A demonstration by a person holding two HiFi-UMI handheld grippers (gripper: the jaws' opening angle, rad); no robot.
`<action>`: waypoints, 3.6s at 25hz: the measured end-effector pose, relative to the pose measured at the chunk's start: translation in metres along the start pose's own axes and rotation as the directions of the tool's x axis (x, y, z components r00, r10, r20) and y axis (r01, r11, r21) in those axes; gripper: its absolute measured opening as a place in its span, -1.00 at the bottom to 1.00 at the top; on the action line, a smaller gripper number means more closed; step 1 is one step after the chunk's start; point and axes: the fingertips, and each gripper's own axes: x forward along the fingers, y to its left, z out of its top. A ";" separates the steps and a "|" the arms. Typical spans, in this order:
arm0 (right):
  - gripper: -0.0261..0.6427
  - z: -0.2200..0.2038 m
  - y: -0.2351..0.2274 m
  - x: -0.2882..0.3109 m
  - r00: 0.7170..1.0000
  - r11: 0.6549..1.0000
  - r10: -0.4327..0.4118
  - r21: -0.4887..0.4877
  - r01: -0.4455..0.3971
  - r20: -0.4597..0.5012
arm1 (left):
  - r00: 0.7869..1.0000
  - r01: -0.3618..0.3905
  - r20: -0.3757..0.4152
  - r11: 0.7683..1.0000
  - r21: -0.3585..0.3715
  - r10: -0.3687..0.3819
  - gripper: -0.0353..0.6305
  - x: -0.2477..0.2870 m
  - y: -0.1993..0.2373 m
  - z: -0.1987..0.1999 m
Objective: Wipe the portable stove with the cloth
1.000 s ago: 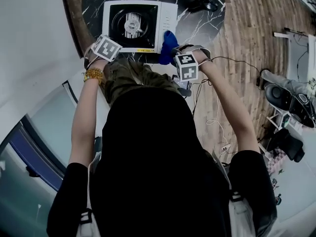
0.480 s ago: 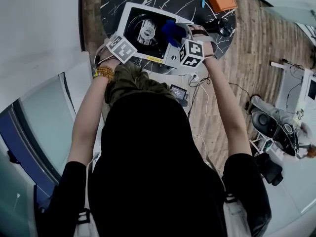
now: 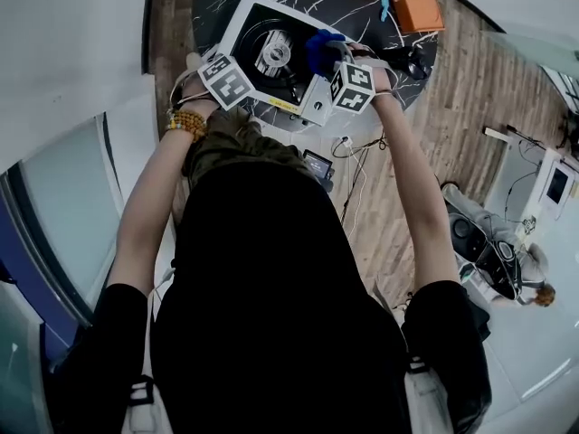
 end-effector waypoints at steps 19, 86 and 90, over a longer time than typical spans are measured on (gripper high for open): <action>-0.64 0.034 0.035 0.009 0.964 0.969 0.240 0.080 -0.232 -0.110 | 1.000 -0.006 -0.010 1.000 0.007 0.006 -0.86 0.000 -0.003 -0.002; -0.67 0.176 0.047 -0.030 0.850 0.039 -0.515 0.993 -0.107 0.112 | 0.673 0.621 0.069 0.613 0.490 -0.737 -0.42 -0.052 -0.015 -0.017; -0.67 0.217 0.022 -0.063 0.702 -0.008 -0.662 0.934 -0.356 0.262 | 0.605 0.508 0.124 0.501 0.701 -0.787 -0.11 -0.096 -0.027 -0.015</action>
